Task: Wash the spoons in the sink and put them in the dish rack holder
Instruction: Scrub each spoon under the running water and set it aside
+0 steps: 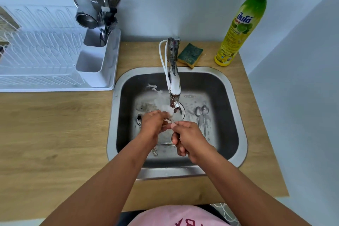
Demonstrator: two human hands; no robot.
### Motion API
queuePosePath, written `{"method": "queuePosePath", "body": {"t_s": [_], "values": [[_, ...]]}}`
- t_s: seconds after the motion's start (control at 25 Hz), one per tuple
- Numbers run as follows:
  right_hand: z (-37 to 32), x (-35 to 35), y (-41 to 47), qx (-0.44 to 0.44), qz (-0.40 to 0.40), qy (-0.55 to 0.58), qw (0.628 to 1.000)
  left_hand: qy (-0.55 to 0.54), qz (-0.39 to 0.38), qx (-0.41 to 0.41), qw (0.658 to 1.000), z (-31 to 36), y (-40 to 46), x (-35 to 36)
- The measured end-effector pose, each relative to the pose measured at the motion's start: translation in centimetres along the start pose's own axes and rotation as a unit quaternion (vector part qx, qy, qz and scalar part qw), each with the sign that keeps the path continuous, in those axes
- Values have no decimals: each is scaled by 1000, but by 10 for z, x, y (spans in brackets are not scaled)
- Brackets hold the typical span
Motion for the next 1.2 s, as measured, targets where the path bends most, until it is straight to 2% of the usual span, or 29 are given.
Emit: {"method": "queuePosePath", "body": {"t_s": [0.32,0.52,0.72,0.84,0.92,1.08,1.12,1.2], "values": [[8,-2,3,12,17,49,999,42,15,114,993,12,0,-1],[3,-7,36,-9,51,43,998,10,-45,135,990,14,-10,6],[10,3,47,21,-21,175,984,97,-27,194,976,16,-14,7],[11,8,50,60,-67,195,977,141,-40,203,968,14,-17,13],[8,9,49,67,-89,191,975,161,-34,235,958,16,-19,13],[5,1,52,9,-90,193,977,244,-12,352,903,20,-24,9],[5,-1,53,-5,-85,180,980,241,6,352,905,18,-23,7],[7,-1,54,-27,-55,145,988,152,-6,292,944,14,-16,5]]}}
Point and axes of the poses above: each hand's wrist, its own y-axis towards the middle knuckle, its own x-axis out of the palm, z = x × y, the point moved 4 cm from there along y, towards the middle knuckle, and after that the axes turned 5 degrees about z, right-handed, at the moved point
